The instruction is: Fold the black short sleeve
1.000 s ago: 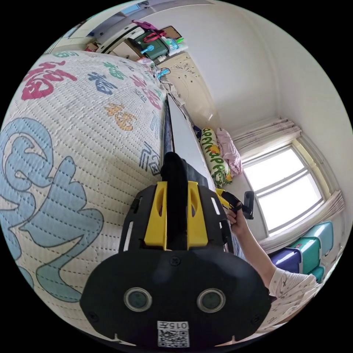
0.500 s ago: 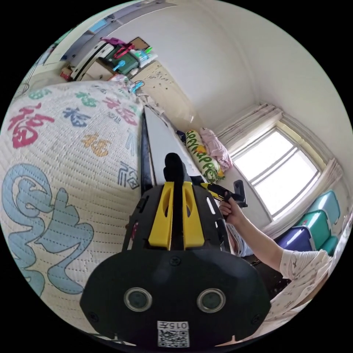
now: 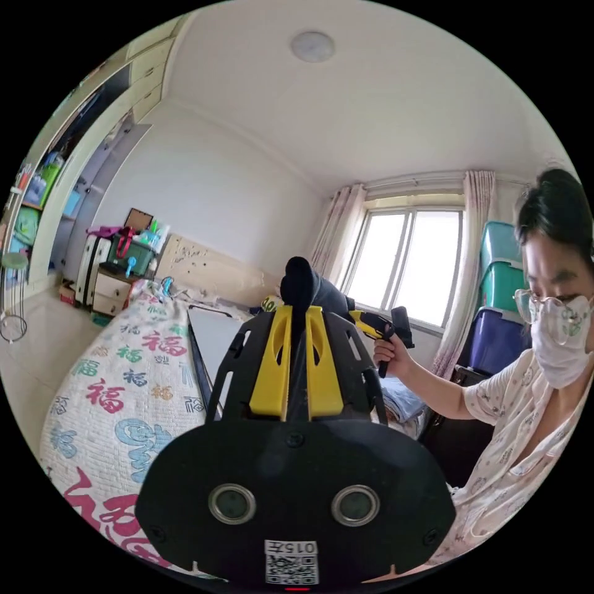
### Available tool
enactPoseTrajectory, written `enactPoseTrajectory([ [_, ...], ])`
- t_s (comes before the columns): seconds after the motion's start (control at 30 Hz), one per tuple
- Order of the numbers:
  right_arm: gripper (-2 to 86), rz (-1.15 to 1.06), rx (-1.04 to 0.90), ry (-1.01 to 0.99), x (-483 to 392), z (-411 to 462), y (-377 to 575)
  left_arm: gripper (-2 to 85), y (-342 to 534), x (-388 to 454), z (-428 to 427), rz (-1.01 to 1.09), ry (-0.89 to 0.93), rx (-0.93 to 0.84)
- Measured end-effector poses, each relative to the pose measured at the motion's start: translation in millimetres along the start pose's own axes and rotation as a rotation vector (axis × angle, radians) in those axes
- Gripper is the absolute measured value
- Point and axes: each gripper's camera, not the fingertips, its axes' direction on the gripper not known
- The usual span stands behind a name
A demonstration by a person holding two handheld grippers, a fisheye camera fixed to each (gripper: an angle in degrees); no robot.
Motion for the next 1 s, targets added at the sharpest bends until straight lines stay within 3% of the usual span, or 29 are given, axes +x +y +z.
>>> enactPoseTrajectory([
  [0.23,2.1,-0.007,0.107,-0.134,-121,-47,142,1.9,-82,68,-56,0.116,-0.005,0.029],
  [0.53,1.7,-0.166,0.216,-0.129,-262,-147,257,1.7,-139,148,-44,0.201,0.25,0.106],
  [0.7,1.7,-0.228,0.284,0.017,-311,-195,299,1.5,-163,182,22,0.244,0.364,0.112],
  [1.0,1.5,-0.256,0.415,0.526,-335,-277,365,1.5,-147,235,298,0.275,0.574,-0.03],
])
